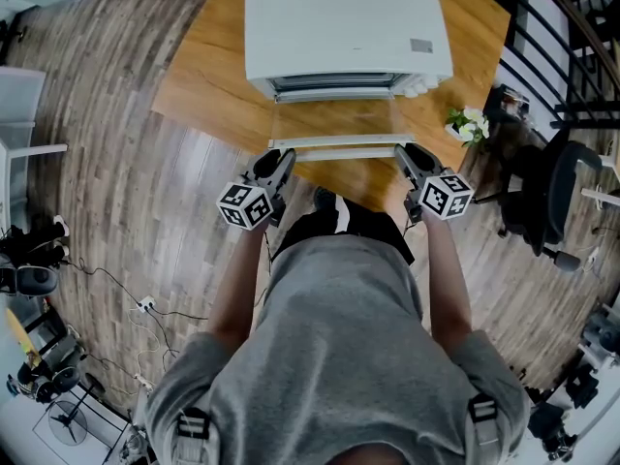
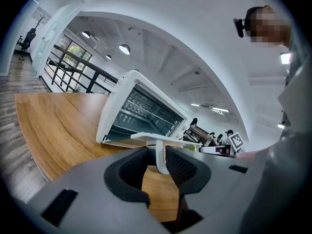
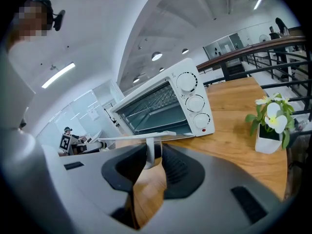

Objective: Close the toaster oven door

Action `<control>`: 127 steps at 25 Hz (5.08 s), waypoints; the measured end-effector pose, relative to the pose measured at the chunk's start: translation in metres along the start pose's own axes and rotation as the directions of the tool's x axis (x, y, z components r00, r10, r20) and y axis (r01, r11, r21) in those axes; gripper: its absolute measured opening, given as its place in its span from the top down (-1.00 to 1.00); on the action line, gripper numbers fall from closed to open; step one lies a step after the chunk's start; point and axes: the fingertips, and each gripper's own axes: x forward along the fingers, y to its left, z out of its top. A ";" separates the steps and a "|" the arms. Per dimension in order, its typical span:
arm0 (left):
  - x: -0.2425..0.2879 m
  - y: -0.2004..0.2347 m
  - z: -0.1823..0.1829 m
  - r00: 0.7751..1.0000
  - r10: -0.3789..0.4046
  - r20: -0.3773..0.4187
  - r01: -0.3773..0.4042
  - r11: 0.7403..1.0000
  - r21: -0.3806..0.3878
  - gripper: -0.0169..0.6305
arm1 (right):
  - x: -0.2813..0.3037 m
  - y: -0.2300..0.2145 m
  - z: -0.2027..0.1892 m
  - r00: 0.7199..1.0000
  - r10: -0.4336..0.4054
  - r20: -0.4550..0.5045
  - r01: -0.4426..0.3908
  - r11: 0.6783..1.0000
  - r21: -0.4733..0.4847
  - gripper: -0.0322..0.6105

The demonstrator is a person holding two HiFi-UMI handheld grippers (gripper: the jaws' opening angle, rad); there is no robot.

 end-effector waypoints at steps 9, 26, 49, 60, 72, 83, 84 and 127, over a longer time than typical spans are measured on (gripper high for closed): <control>0.002 -0.002 0.017 0.999 -0.016 0.046 0.017 0.999 -0.031 0.55 | -0.001 0.002 0.017 0.998 0.025 0.052 -0.027 0.999 0.046 0.56; 0.012 -0.001 0.053 0.990 -0.044 0.132 0.052 0.997 -0.060 0.52 | 0.008 0.004 0.054 0.991 0.069 0.117 -0.082 0.991 0.109 0.53; 0.027 0.006 0.094 0.975 -0.056 0.214 0.079 0.992 -0.101 0.47 | 0.020 0.003 0.097 0.976 0.078 0.205 -0.114 0.979 0.170 0.51; 0.042 0.018 0.116 0.966 -0.059 0.250 0.101 0.982 -0.158 0.44 | 0.035 0.001 0.126 0.965 0.084 0.249 -0.134 0.972 0.191 0.49; 0.050 0.024 0.128 0.961 -0.062 0.268 0.121 0.970 -0.210 0.43 | 0.044 -0.003 0.138 0.963 0.085 0.254 -0.140 0.968 0.209 0.49; 0.056 0.028 0.136 0.957 -0.067 0.281 0.139 0.960 -0.245 0.41 | 0.050 -0.004 0.149 0.962 0.089 0.258 -0.145 0.967 0.210 0.49; 0.056 0.028 0.136 0.957 -0.067 0.280 0.139 0.960 -0.245 0.41 | 0.050 -0.004 0.150 0.962 0.089 0.257 -0.145 0.967 0.210 0.49; -0.001 -0.016 0.116 0.967 -0.047 0.249 0.053 0.998 -0.018 0.55 | 0.001 0.035 0.099 0.981 0.004 0.193 0.044 0.969 -0.243 0.66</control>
